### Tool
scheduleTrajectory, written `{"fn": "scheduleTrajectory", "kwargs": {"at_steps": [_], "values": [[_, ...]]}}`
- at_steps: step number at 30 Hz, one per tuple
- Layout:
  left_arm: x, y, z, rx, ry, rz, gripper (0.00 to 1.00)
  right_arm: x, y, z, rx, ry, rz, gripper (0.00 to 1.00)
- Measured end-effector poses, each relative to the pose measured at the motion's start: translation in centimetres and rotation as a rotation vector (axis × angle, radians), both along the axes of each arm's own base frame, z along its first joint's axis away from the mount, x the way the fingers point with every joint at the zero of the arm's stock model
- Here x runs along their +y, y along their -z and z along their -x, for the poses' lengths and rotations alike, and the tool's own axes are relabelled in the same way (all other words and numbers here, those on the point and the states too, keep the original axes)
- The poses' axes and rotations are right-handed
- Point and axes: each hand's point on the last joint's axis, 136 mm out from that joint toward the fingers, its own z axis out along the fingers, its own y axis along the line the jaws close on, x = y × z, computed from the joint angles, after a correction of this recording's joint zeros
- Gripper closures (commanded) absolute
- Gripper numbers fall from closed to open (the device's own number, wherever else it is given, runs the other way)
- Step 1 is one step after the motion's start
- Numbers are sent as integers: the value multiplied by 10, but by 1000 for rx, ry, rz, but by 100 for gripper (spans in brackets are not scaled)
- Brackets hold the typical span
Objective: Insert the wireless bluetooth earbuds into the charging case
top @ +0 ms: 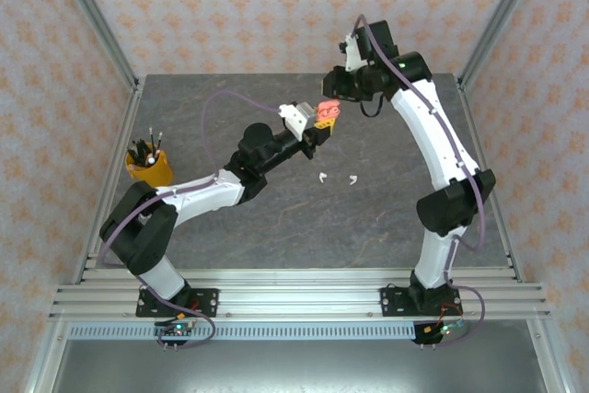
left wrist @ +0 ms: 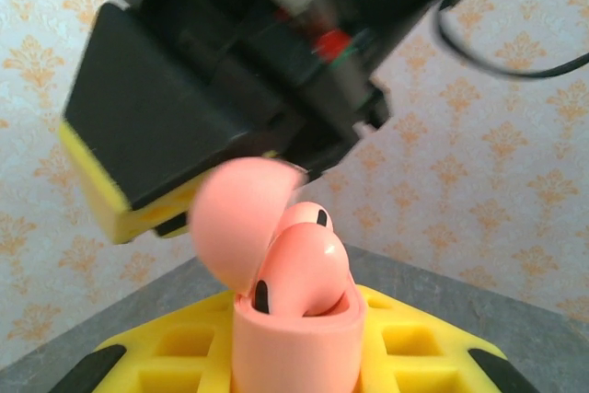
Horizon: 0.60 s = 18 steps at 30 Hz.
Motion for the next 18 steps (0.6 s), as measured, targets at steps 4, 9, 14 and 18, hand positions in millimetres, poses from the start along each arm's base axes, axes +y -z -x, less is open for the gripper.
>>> {"fn": "scheduleTrajectory", "kwargs": {"at_steps": [4,9,14,18], "values": [[0,9,-5,16,-9,-10,100,-8,-6,24,-4,-5,-6,71],[1,15,-8,36,-17,-7,100,-31,-18,32,-71,100,14,66],[3,26,-21,122,-48,12,100,-60,-13,22,-98,273,24,66],[9,46,-53,294,-88,38,100,-66,22,19,-35,342,25,66]]}}
